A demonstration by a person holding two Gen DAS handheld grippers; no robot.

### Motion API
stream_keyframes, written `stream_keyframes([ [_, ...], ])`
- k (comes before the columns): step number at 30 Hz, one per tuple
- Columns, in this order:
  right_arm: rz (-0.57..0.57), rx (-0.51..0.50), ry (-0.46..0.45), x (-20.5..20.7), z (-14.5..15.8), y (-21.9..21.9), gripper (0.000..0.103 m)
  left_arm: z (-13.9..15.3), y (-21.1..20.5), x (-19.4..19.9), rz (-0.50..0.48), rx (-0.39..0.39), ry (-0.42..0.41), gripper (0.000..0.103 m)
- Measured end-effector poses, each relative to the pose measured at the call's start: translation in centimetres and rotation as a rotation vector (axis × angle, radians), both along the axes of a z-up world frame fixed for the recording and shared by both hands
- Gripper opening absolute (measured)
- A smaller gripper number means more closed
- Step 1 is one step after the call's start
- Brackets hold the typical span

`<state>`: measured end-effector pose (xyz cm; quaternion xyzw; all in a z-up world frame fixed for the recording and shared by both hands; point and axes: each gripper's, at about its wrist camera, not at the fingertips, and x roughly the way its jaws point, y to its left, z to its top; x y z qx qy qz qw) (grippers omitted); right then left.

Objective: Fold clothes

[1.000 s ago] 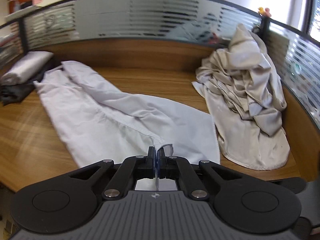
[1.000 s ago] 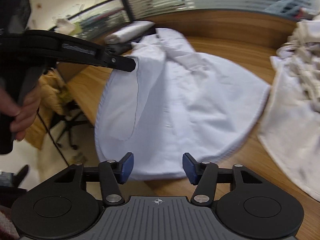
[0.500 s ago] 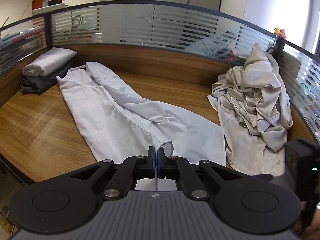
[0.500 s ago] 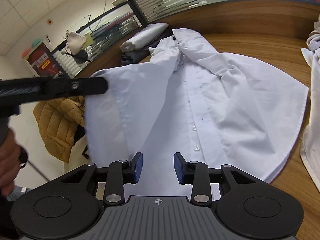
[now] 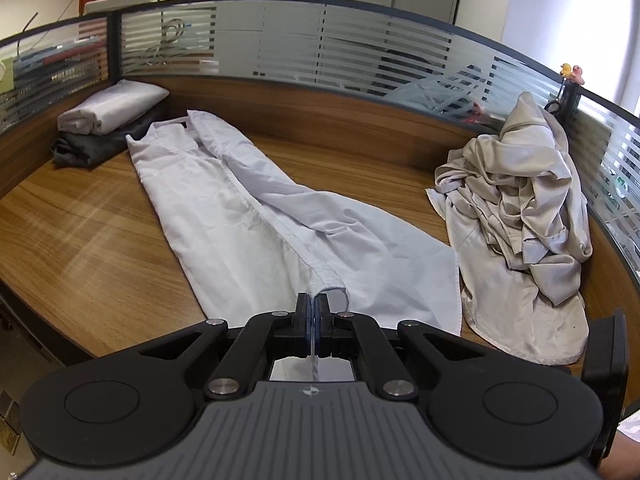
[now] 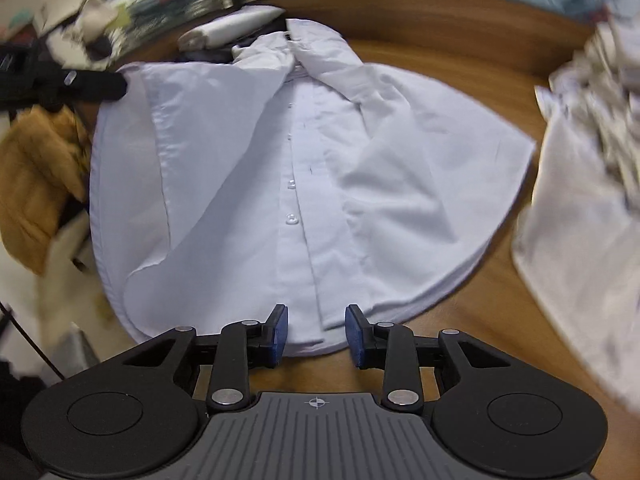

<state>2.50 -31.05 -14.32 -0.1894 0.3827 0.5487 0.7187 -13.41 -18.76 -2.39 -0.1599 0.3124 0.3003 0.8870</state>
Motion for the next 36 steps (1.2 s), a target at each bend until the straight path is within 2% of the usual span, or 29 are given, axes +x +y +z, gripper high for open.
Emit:
stream_keyframes([
  [3, 0.066, -0.021, -0.137, -1.0, -0.1, 1.2, 0.032, 0.0, 0.4, 0.2, -0.003, 0.000, 0.001, 0.001],
  [5, 0.103, -0.029, -0.189, -1.3, -0.2, 2.1, 0.030, 0.0, 0.7, 0.3, -0.007, -0.001, 0.002, 0.001],
  [11, 0.116, -0.023, -0.227, -1.2, -0.9, 4.0, 0.029, 0.0, 1.1, 0.4, 0.003, -0.007, 0.007, 0.001],
  [14, 0.106, -0.021, -0.250, -0.9, -0.8, 4.2, 0.009, -0.1, 1.3, 0.2, 0.014, -0.009, 0.006, 0.001],
  [15, 0.104, -0.020, -0.256, -0.7, -0.7, 4.2, 0.007, -0.1, 1.3, 0.2, 0.018, -0.010, 0.006, 0.001],
  [22, 0.032, 0.011, -0.342, 2.0, 2.2, 3.9, 0.003, -0.3, 1.4, -0.1, 0.033, -0.020, 0.006, 0.001],
  [26, -0.041, -0.042, -0.418, 4.8, 1.8, 4.5, 0.003, -0.5, 1.2, 0.2, 0.025, -0.023, 0.013, 0.001],
  [29, -0.048, -0.115, -0.364, 6.7, 0.4, 4.7, 0.004, -0.7, 1.2, 0.4, 0.022, -0.029, 0.019, 0.001],
  [32, -0.080, -0.058, -0.285, 7.0, 1.6, 3.2, 0.006, -0.6, 1.2, 0.5, 0.023, -0.027, 0.016, 0.001],
  [34, -0.088, -0.023, -0.231, 6.0, 2.3, 2.1, 0.015, -0.6, 1.2, 0.6, 0.023, -0.027, 0.017, 0.001],
  [36, -0.090, 0.004, -0.152, 4.9, 2.8, 0.9, 0.017, -0.6, 1.1, 0.6, 0.023, -0.025, 0.019, 0.001],
])
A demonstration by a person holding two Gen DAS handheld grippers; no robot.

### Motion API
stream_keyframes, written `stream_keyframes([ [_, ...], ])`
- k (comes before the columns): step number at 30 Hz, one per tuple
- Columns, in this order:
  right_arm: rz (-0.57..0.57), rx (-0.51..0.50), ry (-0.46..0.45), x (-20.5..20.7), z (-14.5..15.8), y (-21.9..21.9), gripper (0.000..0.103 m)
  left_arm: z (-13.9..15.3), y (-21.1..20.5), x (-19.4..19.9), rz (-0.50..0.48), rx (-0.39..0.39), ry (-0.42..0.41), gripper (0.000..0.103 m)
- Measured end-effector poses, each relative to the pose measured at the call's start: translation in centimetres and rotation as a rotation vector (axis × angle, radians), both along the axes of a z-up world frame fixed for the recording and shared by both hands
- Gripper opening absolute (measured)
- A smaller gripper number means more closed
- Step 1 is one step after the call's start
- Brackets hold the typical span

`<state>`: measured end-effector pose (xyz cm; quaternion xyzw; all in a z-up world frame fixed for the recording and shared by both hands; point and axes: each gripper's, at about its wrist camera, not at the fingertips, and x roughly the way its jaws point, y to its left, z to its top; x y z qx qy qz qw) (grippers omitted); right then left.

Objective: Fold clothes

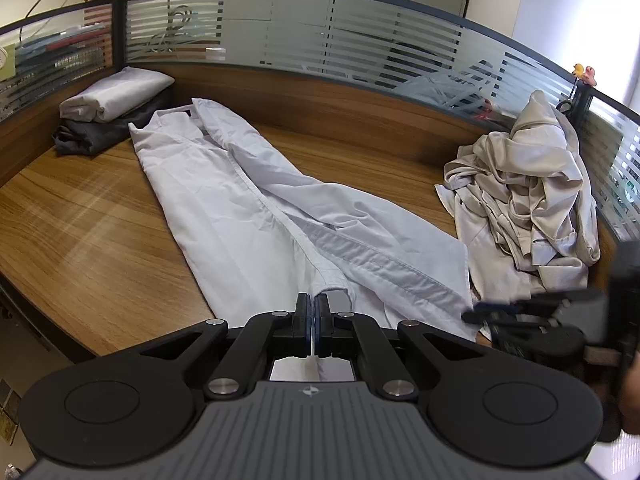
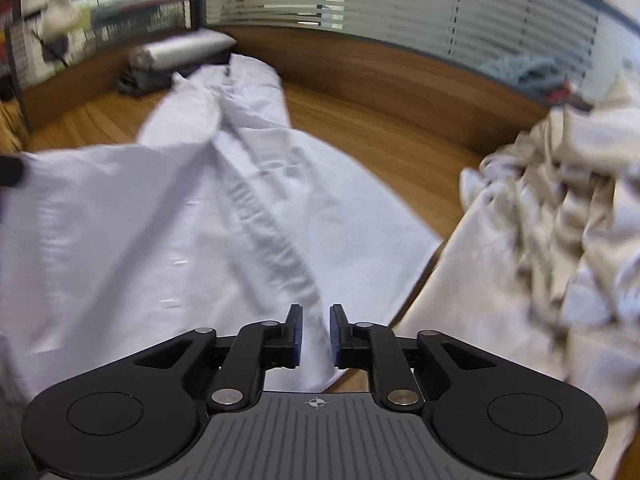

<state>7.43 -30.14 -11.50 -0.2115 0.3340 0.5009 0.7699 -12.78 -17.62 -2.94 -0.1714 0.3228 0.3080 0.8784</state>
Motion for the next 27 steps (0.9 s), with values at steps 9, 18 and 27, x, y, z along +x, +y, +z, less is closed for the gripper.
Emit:
stream_keyframes([
  [9, -0.041, 0.027, 0.364, -3.4, -2.5, -2.3, 0.017, 0.0, 0.0, -0.1, -0.001, 0.010, 0.017, 0.001],
  [18, -0.150, 0.058, 0.542, -3.6, -4.2, -2.9, 0.019, 0.0, 0.0, -0.1, -0.003, 0.012, 0.017, 0.001],
  [27, -0.277, 0.138, 0.746, -1.6, -5.5, -3.5, 0.019, 0.1, 0.1, -0.1, -0.004, 0.015, 0.014, 0.001],
])
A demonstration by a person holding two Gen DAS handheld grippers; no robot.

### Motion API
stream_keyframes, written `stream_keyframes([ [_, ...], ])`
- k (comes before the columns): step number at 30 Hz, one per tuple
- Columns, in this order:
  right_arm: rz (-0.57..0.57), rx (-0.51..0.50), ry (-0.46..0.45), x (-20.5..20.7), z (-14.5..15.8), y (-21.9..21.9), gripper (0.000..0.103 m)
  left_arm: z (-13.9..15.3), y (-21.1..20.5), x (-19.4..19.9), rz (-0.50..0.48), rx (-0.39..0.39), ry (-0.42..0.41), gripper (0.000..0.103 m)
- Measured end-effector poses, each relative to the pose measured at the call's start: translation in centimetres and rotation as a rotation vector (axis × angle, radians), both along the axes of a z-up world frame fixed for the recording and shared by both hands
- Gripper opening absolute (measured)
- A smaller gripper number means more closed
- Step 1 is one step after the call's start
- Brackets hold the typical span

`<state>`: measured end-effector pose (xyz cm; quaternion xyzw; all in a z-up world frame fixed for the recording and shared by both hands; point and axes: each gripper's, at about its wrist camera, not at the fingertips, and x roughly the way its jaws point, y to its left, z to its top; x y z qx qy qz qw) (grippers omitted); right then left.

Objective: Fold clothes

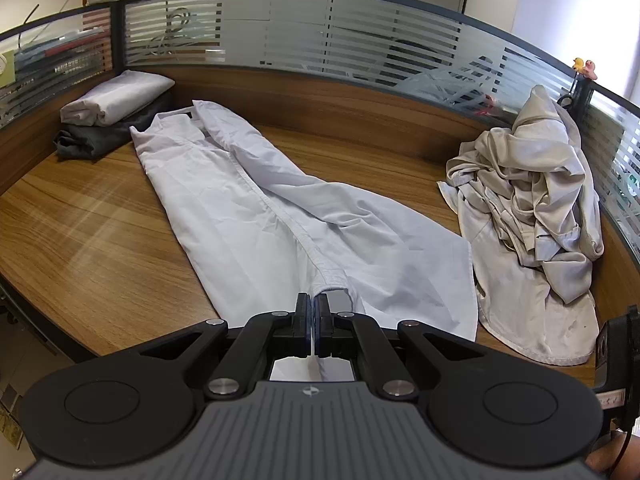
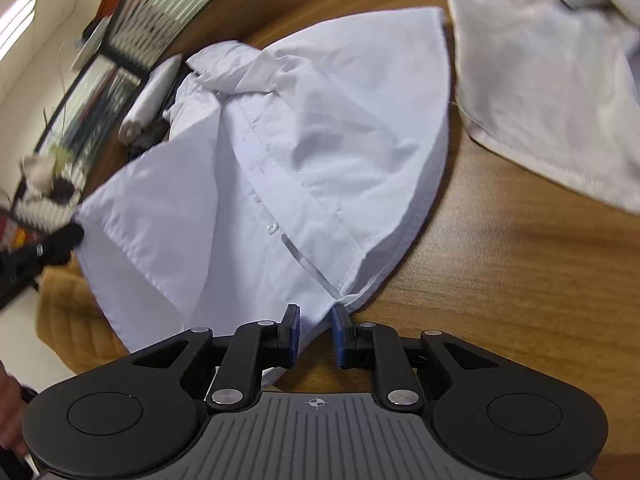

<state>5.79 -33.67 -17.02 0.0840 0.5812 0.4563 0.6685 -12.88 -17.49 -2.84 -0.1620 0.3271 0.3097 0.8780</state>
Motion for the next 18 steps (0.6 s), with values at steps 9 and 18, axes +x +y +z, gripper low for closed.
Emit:
stream_keyframes([
  [9, -0.038, 0.066, 0.004, 0.4, 2.4, -1.0, 0.003, 0.4, -0.4, -0.1, -0.001, 0.008, -0.009, 0.001],
  [18, 0.072, -0.087, -0.240, -0.4, 3.3, 0.4, 0.003, 0.9, -1.1, -0.3, -0.018, 0.011, -0.025, 0.001],
])
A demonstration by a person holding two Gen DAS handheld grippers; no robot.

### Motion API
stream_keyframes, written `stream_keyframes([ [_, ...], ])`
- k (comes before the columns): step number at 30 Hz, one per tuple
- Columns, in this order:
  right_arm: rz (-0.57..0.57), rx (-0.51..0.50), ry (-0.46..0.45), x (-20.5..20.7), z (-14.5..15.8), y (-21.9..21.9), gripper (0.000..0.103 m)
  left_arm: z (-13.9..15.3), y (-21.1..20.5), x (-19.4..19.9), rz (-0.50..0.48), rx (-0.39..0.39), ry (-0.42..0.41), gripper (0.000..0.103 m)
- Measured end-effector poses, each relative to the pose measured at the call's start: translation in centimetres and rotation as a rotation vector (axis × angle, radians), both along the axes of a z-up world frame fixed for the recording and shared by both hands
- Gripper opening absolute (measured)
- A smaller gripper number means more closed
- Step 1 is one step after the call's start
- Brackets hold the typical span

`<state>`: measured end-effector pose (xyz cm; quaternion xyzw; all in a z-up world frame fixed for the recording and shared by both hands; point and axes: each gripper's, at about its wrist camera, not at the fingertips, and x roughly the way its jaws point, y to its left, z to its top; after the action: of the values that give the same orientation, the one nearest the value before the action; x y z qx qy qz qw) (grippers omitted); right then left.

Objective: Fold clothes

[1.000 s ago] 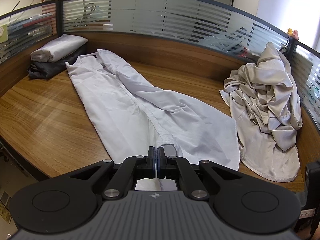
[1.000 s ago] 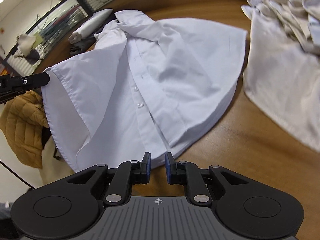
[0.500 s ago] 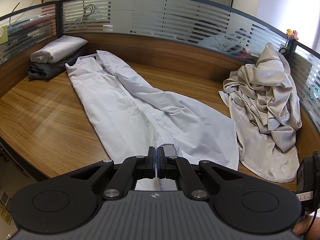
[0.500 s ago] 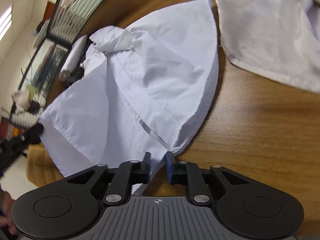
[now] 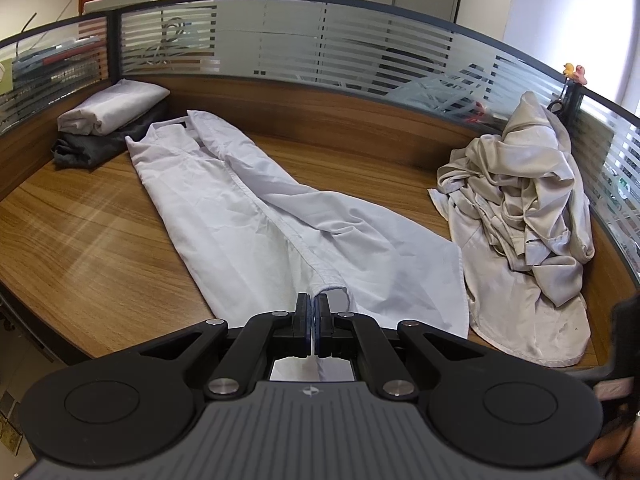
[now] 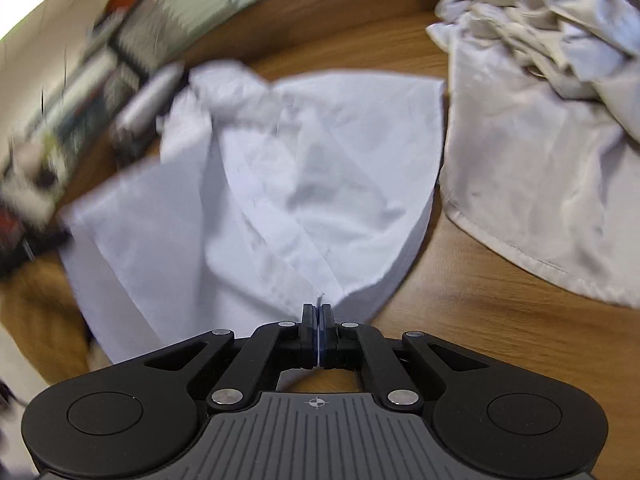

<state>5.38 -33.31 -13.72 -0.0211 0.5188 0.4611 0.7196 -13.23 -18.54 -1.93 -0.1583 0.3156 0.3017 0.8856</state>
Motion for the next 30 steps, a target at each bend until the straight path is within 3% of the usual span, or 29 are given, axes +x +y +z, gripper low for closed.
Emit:
stream_keyframes([
  [2, 0.073, -0.056, -0.021, -0.4, -0.5, 0.5, 0.004, 0.0, -0.1, 0.0, -0.004, -0.002, -0.004, 0.001],
  [4, 0.094, -0.072, -0.101, -0.7, 0.4, 0.5, 0.007, 0.1, -0.2, 0.0, -0.008, -0.005, -0.008, 0.001],
  [7, 0.080, 0.003, -0.180, -0.8, 2.6, 0.3, 0.008, 0.2, -0.3, 0.0, -0.014, -0.010, -0.014, 0.001],
  [11, 0.127, 0.139, -0.137, -0.5, 2.7, 2.8, 0.009, 0.5, -0.6, 0.2, -0.029, -0.006, -0.024, 0.001],
  [16, 0.213, 0.201, -0.035, -0.9, -0.3, 6.6, 0.009, 0.6, -1.1, 1.5, -0.071, 0.006, -0.026, 0.001],
  [23, 0.159, 0.109, -0.049, -1.4, -0.4, 2.6, 0.009, -0.3, -0.6, 2.0, -0.087, -0.025, -0.012, 0.001],
  [25, 0.135, 0.087, -0.078, -1.3, -0.2, 1.3, 0.011, -0.9, -0.2, 2.1, -0.087, -0.054, 0.001, 0.004],
  [29, 0.097, 0.052, -0.155, -0.7, 0.3, -0.1, 0.019, -2.5, 0.2, 3.0, -0.108, -0.093, 0.034, 0.032],
  [30, 0.088, 0.044, -0.174, -0.4, 0.4, -0.1, 0.020, -2.9, 0.1, 3.2, -0.120, -0.100, 0.037, 0.032],
])
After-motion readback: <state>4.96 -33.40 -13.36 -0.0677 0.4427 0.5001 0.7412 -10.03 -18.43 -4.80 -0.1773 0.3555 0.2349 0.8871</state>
